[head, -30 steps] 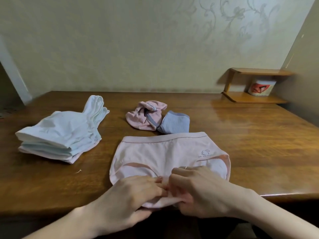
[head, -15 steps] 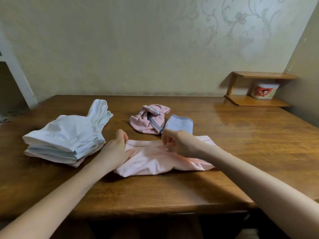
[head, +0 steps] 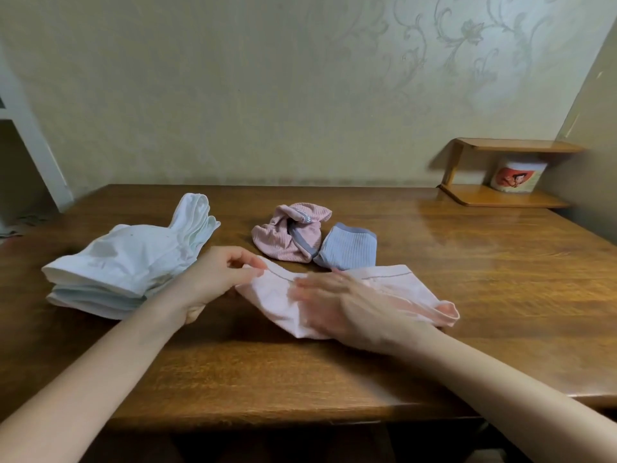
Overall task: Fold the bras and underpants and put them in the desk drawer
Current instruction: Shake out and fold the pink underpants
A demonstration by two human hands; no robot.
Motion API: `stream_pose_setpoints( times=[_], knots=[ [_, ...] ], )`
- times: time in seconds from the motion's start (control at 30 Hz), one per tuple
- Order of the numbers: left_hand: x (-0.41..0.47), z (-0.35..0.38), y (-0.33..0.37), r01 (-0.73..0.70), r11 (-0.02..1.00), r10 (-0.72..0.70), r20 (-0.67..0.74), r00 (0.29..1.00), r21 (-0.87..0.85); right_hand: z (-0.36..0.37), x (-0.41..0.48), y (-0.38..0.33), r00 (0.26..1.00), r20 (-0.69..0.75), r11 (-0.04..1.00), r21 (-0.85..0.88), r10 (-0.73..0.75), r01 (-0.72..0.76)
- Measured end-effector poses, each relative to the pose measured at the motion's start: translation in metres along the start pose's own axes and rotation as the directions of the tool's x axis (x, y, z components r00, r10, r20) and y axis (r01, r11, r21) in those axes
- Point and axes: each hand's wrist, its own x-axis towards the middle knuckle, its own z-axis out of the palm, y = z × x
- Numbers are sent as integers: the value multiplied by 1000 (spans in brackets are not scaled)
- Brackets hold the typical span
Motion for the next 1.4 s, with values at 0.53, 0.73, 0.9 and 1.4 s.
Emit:
stream_pose_setpoints(
  times=[0.53,0.73,0.9,1.4],
  knots=[
    [15,97,19,-299,944,324,227,919,-138,-43,-55,69,481,-122,495,143,868,-857],
    [11,84,-2,-693,630,526,463,713,351,-64,-61,65,432,120,355,398,894,-846],
    [10,90,-15,-777,417,421,657,625,472,-85,-45,36,642,136,355,738,755,-574],
    [4,63,7,15,977,-13,10,1000,-212,-46,0,1,892,-172,801,534,417,-271]
  ],
)
